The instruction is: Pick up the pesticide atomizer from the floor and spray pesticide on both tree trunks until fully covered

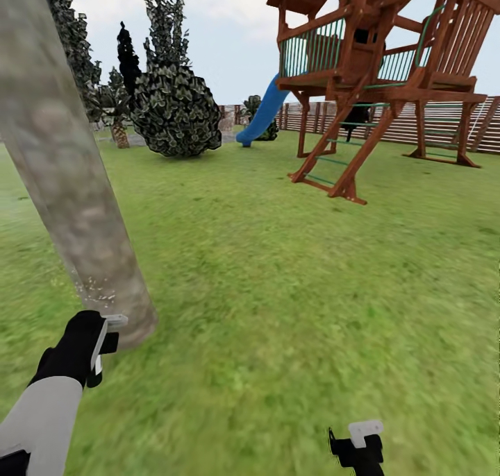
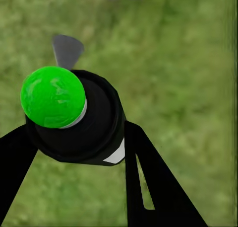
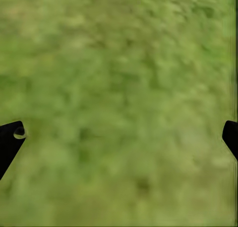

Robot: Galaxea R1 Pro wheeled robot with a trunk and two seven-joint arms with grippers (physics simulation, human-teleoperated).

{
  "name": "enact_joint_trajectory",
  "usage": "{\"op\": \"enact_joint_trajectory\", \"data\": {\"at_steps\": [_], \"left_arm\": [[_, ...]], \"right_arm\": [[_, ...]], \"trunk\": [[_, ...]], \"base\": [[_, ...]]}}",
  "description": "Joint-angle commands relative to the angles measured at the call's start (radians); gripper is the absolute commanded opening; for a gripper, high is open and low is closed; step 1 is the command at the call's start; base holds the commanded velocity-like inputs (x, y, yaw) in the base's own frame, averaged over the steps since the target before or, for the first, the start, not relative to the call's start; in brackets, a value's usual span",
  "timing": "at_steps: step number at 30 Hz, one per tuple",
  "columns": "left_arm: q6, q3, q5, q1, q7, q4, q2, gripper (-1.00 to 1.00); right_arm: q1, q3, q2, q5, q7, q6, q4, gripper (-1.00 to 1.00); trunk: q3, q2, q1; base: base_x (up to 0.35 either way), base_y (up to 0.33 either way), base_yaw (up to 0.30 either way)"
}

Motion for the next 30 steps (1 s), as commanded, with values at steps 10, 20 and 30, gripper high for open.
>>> {"op": "enact_joint_trajectory", "data": {"at_steps": [10, 20, 30], "left_arm": [[0.004, 0.0, 0.0, -0.001, 0.001, -0.001, 0.002, -1.0], [0.003, 0.0, 0.001, -0.001, 0.001, 0.002, 0.004, -1.0], [0.008, -0.002, 0.0, -0.042, -0.006, -0.003, 0.024, -1.0]], "right_arm": [[-0.001, -0.005, 0.001, 0.011, -0.006, -0.003, 0.003, 1.0], [-0.001, -0.005, 0.0, 0.011, -0.006, -0.003, 0.003, 1.0], [-0.001, -0.005, 0.0, 0.011, -0.006, -0.003, 0.002, 1.0]], "trunk": [[-0.001, 0.0, 0.0], [-0.001, 0.0, 0.0], [-0.001, 0.0, 0.0]], "base": [[0.103, -0.272, 0.106], [0.114, -0.272, 0.276], [0.172, -0.254, 0.278]]}}
